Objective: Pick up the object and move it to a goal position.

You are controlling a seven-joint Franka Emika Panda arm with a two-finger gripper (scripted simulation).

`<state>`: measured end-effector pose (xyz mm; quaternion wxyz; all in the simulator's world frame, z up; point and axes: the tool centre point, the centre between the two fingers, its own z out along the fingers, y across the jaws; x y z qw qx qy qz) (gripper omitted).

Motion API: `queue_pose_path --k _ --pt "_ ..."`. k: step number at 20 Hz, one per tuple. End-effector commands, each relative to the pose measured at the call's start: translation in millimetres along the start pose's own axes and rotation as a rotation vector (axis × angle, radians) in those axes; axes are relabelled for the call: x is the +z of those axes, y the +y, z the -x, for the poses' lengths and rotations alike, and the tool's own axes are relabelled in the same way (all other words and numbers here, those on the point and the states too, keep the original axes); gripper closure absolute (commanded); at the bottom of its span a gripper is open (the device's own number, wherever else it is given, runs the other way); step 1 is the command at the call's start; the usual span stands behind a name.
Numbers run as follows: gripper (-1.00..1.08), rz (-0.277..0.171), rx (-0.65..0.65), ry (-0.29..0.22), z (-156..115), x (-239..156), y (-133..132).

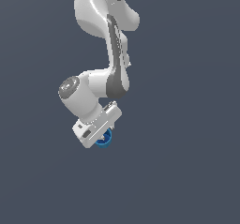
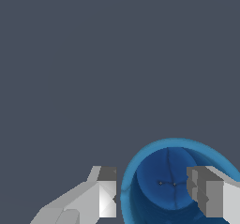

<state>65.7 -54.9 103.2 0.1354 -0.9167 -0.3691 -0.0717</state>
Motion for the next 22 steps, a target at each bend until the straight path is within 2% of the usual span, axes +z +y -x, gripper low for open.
queue_pose_path --k 1,14,22 --pt "-0.20 -0.011 -0.046 0.027 1 0 7" --pt "-0.20 -0.028 -0.253 0.177 9 -5 46" --pt "-0.20 -0.020 -0.319 0.233 13 -10 60"
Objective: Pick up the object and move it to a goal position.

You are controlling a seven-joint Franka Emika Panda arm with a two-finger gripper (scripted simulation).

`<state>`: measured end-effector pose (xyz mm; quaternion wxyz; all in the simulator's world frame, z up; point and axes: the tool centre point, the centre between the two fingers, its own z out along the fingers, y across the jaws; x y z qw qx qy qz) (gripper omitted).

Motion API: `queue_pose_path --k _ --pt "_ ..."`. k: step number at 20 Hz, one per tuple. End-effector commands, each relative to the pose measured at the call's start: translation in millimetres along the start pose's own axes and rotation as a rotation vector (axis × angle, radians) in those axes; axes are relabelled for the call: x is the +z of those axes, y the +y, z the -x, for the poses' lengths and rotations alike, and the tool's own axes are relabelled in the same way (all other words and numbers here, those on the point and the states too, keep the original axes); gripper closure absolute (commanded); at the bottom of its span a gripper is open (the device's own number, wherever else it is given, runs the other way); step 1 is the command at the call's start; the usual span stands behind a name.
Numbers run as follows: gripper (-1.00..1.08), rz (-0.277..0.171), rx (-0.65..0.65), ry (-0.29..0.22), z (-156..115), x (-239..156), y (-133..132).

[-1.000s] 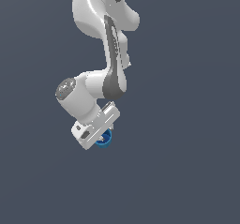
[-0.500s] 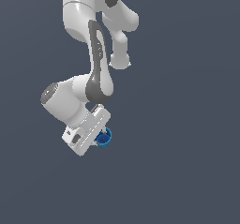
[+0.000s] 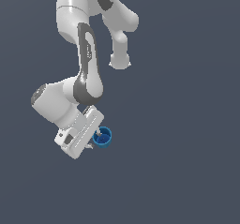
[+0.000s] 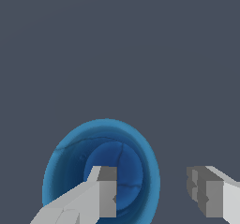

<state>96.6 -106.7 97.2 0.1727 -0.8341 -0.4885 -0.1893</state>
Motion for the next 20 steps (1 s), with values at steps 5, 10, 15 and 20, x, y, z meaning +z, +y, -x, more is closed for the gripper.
queue_pose_path --k 5,10,15,20 --pt "-0.20 0.005 -0.026 0.020 2 -3 5" --pt "-0.20 0.005 -0.023 0.019 3 2 4" --pt "-0.20 0.005 -0.026 0.020 2 23 4" --pt "1.08 0.005 -0.026 0.020 2 28 4"
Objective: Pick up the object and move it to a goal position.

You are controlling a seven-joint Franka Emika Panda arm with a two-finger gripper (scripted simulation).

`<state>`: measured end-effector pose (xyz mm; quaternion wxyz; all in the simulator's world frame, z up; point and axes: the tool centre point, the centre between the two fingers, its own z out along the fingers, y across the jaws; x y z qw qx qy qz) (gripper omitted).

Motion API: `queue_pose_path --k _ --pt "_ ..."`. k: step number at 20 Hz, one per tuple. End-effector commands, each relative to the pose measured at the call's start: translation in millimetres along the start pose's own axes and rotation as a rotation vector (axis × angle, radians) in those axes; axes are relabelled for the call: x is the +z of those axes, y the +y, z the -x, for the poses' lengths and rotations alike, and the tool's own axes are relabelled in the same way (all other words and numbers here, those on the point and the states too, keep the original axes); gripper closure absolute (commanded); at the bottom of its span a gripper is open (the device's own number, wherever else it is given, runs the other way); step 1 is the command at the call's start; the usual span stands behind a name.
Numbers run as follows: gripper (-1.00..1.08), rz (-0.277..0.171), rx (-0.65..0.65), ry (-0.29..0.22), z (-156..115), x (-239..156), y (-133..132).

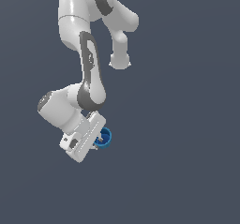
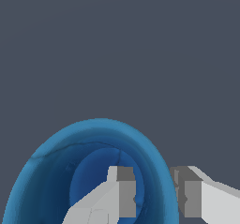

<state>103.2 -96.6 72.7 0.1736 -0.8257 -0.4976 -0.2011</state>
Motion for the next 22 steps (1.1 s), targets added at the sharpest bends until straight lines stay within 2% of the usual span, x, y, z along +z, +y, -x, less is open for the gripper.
queue_pose_path --k 1,13,22 --pt "1.08 0.001 0.001 0.000 1 1 0" --pt "1.08 0.001 -0.001 0.000 -1 -1 -2" --pt "1.08 0.001 0.000 -0.002 -11 -16 -20"
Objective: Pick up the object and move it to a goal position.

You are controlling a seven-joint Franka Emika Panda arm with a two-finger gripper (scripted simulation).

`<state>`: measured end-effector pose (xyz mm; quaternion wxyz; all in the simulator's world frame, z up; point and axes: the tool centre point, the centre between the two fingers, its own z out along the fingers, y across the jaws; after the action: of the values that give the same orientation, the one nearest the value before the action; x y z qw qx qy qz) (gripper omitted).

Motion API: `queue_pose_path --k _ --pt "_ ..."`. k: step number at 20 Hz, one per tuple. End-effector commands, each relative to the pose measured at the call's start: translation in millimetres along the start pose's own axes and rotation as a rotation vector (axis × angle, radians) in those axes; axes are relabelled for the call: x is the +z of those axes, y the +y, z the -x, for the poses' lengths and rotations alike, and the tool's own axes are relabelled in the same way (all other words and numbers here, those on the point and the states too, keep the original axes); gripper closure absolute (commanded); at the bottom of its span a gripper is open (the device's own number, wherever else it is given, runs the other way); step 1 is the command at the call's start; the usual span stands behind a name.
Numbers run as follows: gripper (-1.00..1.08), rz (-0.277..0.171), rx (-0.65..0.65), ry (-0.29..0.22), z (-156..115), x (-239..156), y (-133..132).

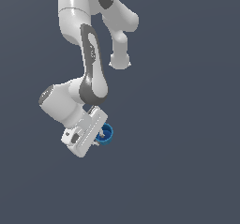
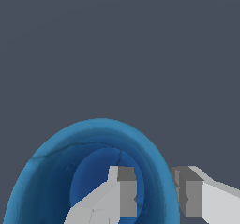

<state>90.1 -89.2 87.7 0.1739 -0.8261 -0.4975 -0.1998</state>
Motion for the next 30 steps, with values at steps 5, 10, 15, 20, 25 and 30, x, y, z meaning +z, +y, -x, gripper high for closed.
queue_pose_path --k 5,10,15,20,25,30 --pt "1.08 0.003 -0.001 -0.002 -15 -22 -24" --pt "1.08 0.002 -0.001 -0.006 -30 -45 -53" --pt "1.08 0.002 0.000 -0.008 -48 -71 -85" --pt "1.08 0.001 0.001 -0.011 -66 -97 -115" --pt "1.08 0.001 0.001 -0.011 -83 -120 -143" --pt "1.08 0.001 0.001 -0.010 -98 -142 -168"
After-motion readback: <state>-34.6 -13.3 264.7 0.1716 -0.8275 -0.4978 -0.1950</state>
